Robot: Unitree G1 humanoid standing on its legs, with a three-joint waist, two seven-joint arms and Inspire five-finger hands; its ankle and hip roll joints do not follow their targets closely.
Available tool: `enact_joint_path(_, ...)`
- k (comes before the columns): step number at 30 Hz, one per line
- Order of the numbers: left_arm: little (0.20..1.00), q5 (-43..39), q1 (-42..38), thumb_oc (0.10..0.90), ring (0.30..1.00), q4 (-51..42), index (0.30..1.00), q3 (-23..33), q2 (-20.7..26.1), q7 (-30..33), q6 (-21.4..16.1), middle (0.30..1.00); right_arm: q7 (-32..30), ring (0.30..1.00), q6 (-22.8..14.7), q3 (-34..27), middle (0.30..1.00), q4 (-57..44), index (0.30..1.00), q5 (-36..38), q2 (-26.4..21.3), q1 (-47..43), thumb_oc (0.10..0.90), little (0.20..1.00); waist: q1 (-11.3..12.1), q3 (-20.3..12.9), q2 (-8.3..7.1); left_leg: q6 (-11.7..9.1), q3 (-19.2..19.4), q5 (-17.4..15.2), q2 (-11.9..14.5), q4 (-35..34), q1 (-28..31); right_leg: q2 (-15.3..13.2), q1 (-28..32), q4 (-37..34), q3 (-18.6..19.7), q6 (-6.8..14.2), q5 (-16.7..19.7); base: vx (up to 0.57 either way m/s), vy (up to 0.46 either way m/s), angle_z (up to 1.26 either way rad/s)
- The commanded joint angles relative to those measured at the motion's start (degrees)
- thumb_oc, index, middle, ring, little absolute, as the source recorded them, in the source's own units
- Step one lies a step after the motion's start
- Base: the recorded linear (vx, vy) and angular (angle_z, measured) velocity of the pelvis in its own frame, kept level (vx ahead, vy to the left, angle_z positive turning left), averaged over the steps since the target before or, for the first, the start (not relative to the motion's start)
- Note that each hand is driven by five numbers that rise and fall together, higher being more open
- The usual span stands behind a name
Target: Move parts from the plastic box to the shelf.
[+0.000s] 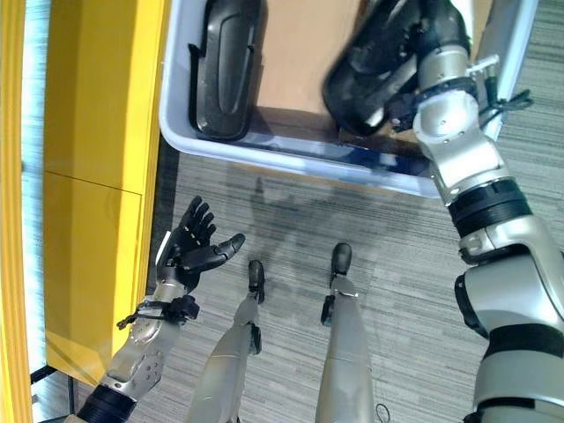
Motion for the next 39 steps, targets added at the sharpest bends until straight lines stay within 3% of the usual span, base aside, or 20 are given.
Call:
enact_joint_path(1, 1.000, 0.4, 1.8, 0.900, 1.000, -7.0, 1.000, 2.2, 2.8, 1.9, -4.5, 1.000, -4.6, 1.000, -4.7, -3.6, 1.000, -5.6, 1.000, -7.2, -2.7, -3.4, 0.900, 1.000, 0.1, 0.3, -5.33, 0.4, -0.6, -2.3, -1.1, -1.4, 10.3, 0.2, 9.6, -13.0, 1.0, 5.9, 5.5, -0.01, 0.012, -0.07)
enact_joint_path(11, 1.000, 1.8, 4.4, 0.900, 1.000, -8.5, 1.000, 5.0, 2.7, 3.0, -4.1, 1.000, -6.1, 1.000, -3.7, -14.3, 1.000, -19.3, 1.000, -16.5, 0.3, 11.6, 0.900, 1.000, -1.4, 0.1, -6.45, 0.9, 0.4, -3.4, -1.3, -1.4, 10.8, 0.5, 10.2, -13.9, 1.6, 6.1, 6.0, 0.00, 0.013, -0.06)
enact_joint_path(12, 1.000, 2.2, 4.8, 0.900, 1.000, -8.6, 1.000, 5.1, 2.2, 2.9, -4.0, 1.000, -6.6, 1.000, -3.2, -16.0, 1.000, -20.8, 1.000, -19.9, 1.5, 14.7, 0.900, 1.000, -1.8, 0.1, -6.52, 1.0, 0.6, -3.7, -1.3, -1.4, 10.8, 0.5, 10.3, -14.1, 1.7, 6.2, 6.1, 0.00, 0.017, -0.07)
enact_joint_path(20, 1.000, 3.3, 5.1, 0.900, 1.000, -8.7, 1.000, 5.4, 1.2, 3.6, -4.2, 1.000, -8.4, 1.000, -1.8, -19.9, 1.000, -23.9, 1.000, -26.6, 5.4, 20.1, 0.900, 1.000, -2.2, 0.1, -6.37, 1.2, 0.8, -4.1, -1.3, -1.4, 10.9, 0.5, 10.1, -14.2, 2.0, 6.3, 6.3, 0.00, 0.008, -0.06)
enact_joint_path(30, 1.000, 4.4, 5.4, 0.900, 1.000, -8.6, 1.000, 5.4, 0.6, 4.4, -4.2, 1.000, -8.9, 1.000, -0.9, -20.6, 1.000, -29.0, 1.000, -33.6, 9.0, 23.2, 0.900, 1.000, -2.2, 0.0, -6.31, 1.3, 0.7, -4.4, -1.3, -1.4, 11.0, 0.2, 10.3, -14.3, 1.8, 6.5, 6.3, 0.00, 0.000, 0.00)
enact_joint_path(39, 1.000, 4.7, 5.1, 0.900, 1.000, -8.6, 1.000, 4.9, 0.6, 4.9, -4.4, 1.000, -7.7, 1.000, -0.6, -18.0, 1.000, -29.4, 1.000, -35.0, 11.6, 22.8, 0.900, 1.000, -1.8, -0.1, -6.29, 1.4, 0.7, -4.4, -1.4, -1.4, 10.9, 0.2, 10.2, -14.5, 1.9, 6.5, 6.5, 0.00, 0.000, 0.00)
